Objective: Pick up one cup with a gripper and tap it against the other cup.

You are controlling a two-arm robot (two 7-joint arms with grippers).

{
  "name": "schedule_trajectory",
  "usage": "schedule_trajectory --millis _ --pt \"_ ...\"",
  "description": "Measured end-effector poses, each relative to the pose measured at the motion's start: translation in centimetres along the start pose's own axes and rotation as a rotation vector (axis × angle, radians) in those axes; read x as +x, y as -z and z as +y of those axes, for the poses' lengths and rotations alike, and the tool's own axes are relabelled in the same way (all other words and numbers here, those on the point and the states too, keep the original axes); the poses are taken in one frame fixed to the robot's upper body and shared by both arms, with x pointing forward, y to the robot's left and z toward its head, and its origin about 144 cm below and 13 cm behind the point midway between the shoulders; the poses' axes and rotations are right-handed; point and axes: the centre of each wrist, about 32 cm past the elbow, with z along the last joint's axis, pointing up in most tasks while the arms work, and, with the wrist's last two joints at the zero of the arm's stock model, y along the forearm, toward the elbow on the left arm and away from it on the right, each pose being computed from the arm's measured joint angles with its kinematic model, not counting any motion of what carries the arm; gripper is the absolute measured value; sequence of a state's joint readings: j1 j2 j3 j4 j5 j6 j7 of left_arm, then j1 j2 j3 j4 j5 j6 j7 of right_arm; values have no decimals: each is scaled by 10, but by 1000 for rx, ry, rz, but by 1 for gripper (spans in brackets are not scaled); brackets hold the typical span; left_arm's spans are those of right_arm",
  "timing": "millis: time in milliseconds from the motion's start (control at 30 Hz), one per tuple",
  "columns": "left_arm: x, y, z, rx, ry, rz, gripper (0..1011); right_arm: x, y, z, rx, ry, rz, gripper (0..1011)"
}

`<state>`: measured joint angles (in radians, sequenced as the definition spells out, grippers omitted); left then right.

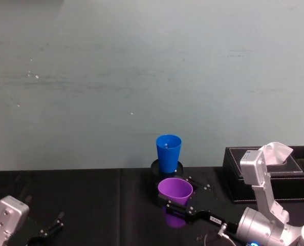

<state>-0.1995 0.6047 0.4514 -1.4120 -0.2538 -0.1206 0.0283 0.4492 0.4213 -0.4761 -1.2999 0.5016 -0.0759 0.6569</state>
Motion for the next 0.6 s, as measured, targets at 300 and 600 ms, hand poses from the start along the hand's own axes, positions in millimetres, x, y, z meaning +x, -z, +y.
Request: schedule_trajectory --millis 300,600 --pt "0 0 0 0 0 0 1000 0 0 0 0 0 0 755" --pt "0 0 0 0 0 0 1000 0 0 0 0 0 0 755"
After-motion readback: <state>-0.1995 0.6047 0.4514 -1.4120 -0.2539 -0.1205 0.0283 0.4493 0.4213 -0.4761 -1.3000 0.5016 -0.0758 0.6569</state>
